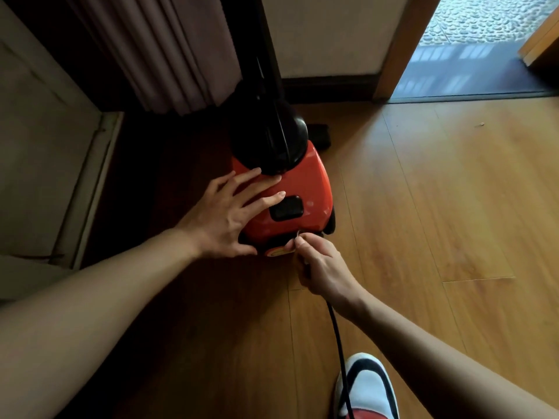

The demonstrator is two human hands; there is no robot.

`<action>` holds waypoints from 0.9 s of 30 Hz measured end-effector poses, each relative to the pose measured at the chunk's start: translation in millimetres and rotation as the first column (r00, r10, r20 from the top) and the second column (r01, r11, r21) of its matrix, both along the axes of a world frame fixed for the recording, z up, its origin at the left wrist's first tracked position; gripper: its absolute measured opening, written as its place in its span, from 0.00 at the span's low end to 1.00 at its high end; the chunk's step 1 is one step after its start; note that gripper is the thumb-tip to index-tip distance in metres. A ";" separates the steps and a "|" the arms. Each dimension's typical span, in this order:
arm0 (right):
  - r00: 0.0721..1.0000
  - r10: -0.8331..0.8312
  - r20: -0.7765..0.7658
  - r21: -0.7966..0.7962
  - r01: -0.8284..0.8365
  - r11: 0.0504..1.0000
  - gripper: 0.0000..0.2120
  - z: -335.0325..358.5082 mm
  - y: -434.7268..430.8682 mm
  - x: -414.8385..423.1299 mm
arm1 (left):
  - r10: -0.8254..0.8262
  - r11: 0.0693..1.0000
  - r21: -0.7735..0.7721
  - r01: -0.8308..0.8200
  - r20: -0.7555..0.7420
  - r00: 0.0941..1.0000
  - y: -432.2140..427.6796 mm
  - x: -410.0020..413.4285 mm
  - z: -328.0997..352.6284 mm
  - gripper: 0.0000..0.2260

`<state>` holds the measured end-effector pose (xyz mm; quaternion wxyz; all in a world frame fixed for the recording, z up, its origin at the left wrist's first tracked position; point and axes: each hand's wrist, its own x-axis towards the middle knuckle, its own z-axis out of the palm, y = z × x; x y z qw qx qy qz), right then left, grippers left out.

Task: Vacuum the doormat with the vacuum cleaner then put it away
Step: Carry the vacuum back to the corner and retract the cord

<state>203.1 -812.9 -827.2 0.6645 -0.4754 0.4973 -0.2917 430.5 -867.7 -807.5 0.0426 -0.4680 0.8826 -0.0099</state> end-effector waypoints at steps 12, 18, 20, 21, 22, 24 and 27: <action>0.996 -0.080 -0.031 0.005 0.080 0.997 0.16 -24.5 11.3 50.9 | 0.074 0.997 -0.028 -0.077 -0.110 0.991 2.3 -9.2 -2.1 0.34; 0.985 -0.169 -0.025 0.126 0.170 0.977 0.18 -29.6 15.9 59.4 | 0.107 0.992 -0.045 -0.115 -0.151 0.983 2.6 -13.9 -6.4 0.37; 0.982 -0.181 -0.058 0.149 0.188 0.971 0.18 -35.4 13.8 64.4 | 0.103 0.993 -0.044 -0.111 -0.160 0.982 3.1 -13.6 -8.9 0.39; 0.980 -0.185 -0.076 0.158 0.195 0.968 0.18 -37.4 12.6 67.3 | 0.100 0.993 -0.050 -0.109 -0.162 0.982 3.1 -13.4 -9.6 0.40; 0.977 -0.192 -0.090 0.169 0.205 0.964 0.18 -39.2 11.5 69.9 | 0.098 0.992 -0.058 -0.109 -0.162 0.982 3.0 -13.5 -10.2 0.41; 0.973 -0.217 -0.079 0.204 0.229 0.952 0.18 -43.0 10.7 73.6 | 0.099 0.992 -0.065 -0.111 -0.163 0.982 3.0 -14.5 -10.9 0.42; 0.977 -0.207 -0.059 0.272 0.215 0.938 0.17 -52.8 12.3 74.6 | 0.088 0.993 -0.063 -0.098 -0.146 0.985 4.1 -14.7 -13.5 0.44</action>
